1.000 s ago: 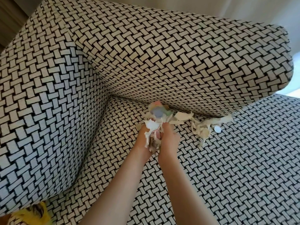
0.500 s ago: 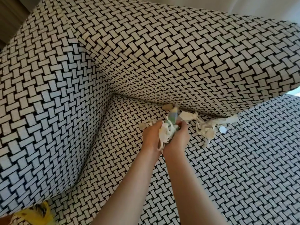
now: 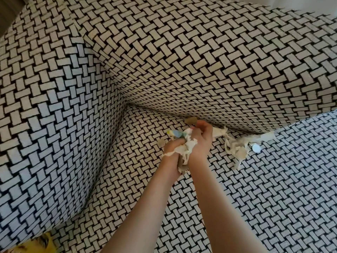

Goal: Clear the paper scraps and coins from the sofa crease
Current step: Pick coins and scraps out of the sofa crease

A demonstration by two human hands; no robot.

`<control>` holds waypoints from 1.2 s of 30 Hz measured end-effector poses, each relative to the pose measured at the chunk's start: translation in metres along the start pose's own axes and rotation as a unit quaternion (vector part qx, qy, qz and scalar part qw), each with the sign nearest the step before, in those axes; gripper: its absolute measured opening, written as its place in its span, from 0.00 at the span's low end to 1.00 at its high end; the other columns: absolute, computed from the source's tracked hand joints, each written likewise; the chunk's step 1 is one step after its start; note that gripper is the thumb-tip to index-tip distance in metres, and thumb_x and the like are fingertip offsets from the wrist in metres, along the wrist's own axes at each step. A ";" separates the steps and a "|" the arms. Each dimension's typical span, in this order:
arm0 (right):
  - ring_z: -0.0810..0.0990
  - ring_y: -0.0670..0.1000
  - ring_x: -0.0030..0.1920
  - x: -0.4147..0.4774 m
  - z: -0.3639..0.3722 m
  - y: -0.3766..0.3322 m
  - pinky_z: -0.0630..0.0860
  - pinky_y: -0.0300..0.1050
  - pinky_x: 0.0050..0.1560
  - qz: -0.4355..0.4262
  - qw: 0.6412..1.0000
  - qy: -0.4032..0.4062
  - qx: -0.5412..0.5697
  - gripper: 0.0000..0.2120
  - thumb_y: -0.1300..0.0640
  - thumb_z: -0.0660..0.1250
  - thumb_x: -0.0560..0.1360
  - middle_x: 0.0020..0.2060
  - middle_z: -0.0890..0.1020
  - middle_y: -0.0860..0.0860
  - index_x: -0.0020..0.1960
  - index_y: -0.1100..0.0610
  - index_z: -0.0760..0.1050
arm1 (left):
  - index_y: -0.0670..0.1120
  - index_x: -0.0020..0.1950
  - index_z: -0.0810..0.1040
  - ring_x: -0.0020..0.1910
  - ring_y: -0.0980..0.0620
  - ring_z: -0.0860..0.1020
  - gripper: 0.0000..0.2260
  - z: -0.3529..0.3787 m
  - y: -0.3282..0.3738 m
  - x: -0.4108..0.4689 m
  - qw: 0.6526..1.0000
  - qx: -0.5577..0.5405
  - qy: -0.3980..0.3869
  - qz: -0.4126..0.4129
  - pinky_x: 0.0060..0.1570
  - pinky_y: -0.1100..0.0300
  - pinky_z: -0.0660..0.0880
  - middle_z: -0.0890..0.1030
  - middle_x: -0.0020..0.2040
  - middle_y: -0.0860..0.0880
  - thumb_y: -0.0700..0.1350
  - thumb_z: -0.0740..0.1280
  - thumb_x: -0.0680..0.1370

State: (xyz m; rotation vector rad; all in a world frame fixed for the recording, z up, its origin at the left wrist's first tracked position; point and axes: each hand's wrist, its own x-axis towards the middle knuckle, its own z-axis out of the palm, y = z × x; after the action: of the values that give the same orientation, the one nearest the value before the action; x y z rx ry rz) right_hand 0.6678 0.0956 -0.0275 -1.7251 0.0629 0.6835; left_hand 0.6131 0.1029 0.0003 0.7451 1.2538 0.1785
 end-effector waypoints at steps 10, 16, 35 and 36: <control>0.75 0.60 0.57 0.024 0.004 0.009 0.72 0.60 0.60 -0.128 0.941 -0.081 -0.302 0.18 0.34 0.55 0.60 0.47 0.75 0.53 0.43 0.42 0.70 | 0.43 0.48 0.74 0.15 0.58 0.71 0.04 -0.003 0.023 0.011 0.991 -0.133 -0.011 -0.030 0.16 0.75 0.62 0.77 0.24 0.51 0.44 0.64 0.78; 0.72 0.57 0.62 0.025 -0.010 -0.012 0.70 0.48 0.58 -0.343 0.825 -0.098 -0.438 0.18 0.66 0.60 0.76 0.60 0.77 0.55 0.66 0.61 0.72 | 0.44 0.51 0.73 0.29 0.53 0.74 0.05 -0.039 0.040 0.020 0.987 -0.086 0.134 -0.002 0.23 0.65 0.68 0.78 0.42 0.46 0.45 0.62 0.79; 0.76 0.53 0.51 0.017 -0.015 -0.011 0.67 0.38 0.50 -0.160 0.835 -0.243 -0.467 0.22 0.54 0.66 0.76 0.45 0.82 0.55 0.67 0.61 0.68 | 0.49 0.41 0.81 0.34 0.60 0.76 0.04 -0.044 0.013 0.025 0.936 0.303 0.099 0.146 0.31 0.73 0.70 0.79 0.35 0.56 0.44 0.74 0.69; 0.75 0.53 0.51 0.015 -0.014 -0.009 0.67 0.40 0.50 -0.151 0.815 -0.250 -0.500 0.24 0.54 0.66 0.75 0.45 0.81 0.56 0.68 0.62 0.67 | 0.48 0.41 0.81 0.34 0.60 0.76 0.04 -0.044 0.011 0.026 0.939 0.299 0.101 0.140 0.31 0.73 0.71 0.79 0.35 0.56 0.44 0.74 0.69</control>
State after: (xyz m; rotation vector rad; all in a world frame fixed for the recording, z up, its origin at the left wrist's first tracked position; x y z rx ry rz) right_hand 0.6895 0.0902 -0.0249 -2.3794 -1.1024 0.9926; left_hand 0.5849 0.1424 -0.0183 1.4654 1.4068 0.1040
